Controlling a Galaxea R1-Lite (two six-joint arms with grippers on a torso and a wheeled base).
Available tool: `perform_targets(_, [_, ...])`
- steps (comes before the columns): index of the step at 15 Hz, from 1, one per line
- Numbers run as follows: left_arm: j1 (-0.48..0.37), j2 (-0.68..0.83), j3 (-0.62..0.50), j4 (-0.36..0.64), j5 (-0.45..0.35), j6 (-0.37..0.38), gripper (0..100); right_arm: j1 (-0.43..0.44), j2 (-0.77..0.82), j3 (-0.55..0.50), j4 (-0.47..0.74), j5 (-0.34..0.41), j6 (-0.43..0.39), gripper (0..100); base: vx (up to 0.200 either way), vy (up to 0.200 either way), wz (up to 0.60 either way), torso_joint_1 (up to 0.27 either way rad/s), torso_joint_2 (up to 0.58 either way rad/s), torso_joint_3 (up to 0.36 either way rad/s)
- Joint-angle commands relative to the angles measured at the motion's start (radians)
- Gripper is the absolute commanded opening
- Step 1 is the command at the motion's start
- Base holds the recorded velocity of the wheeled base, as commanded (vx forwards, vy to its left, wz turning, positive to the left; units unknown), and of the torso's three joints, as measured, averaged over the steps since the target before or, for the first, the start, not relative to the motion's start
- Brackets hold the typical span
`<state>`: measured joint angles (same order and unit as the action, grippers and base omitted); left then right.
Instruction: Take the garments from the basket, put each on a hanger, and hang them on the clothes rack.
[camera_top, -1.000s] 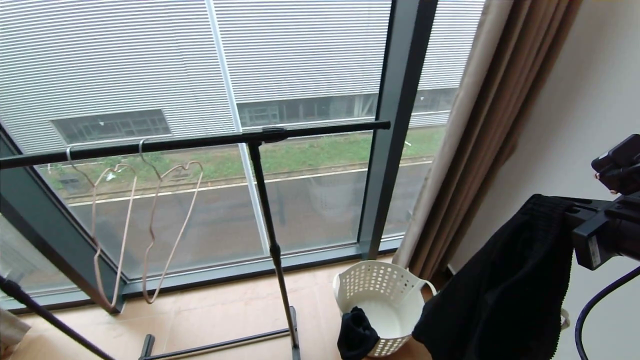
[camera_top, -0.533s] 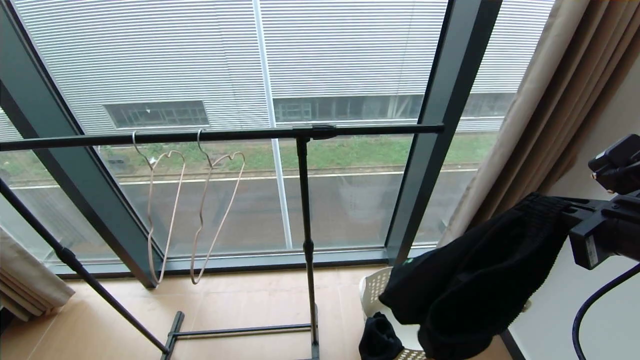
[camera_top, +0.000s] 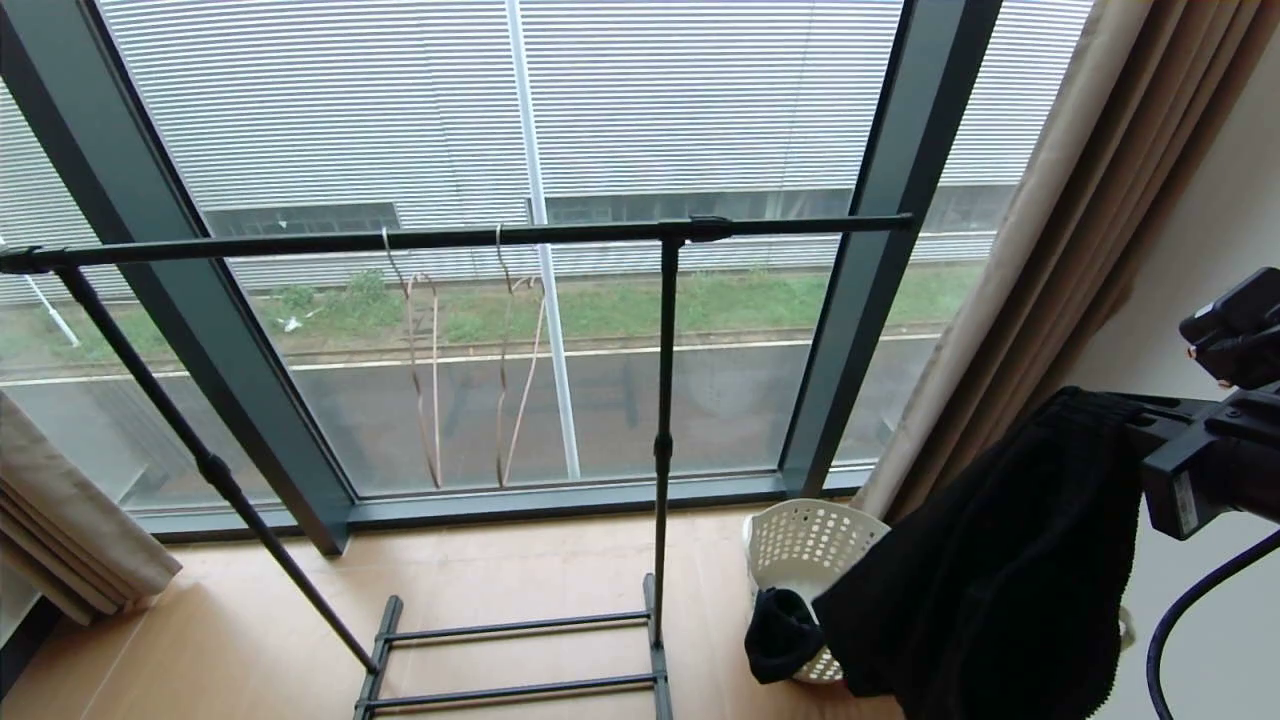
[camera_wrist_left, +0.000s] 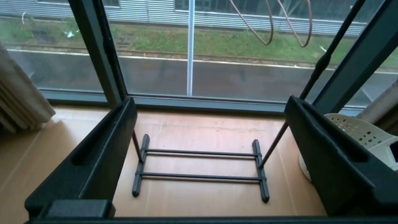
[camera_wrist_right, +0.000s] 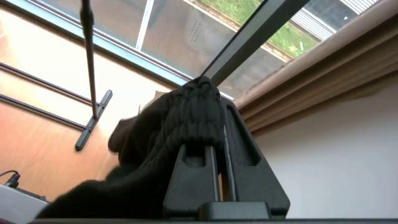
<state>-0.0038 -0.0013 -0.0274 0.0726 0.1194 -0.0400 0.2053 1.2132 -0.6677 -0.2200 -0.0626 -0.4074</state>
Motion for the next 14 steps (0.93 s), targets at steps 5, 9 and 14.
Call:
perform_targets(5, [0.001, 0.001, 0.0, 0.0, 0.0, -0.001, 100, 0.0, 0.003, 0.002, -0.001, 0.0, -0.001, 0, 0.0, 0.2, 0.0, 0.004, 0.0, 0.005])
perform_targets(9, [0.001, 0.001, 0.0, 0.0, 0.0, -0.001, 100, 0.0, 0.011, 0.002, -0.001, 0.0, -0.001, 0, 0.0, 0.2, 0.0, 0.005, 0.0, 0.005])
perform_targets(14, [0.001, 0.001, 0.0, 0.0, 0.0, 0.0, 100, 0.0, 0.016, 0.002, -0.001, 0.0, -0.001, 0, -0.12, 0.08, 0.0, 0.002, 0.0, 0.001])
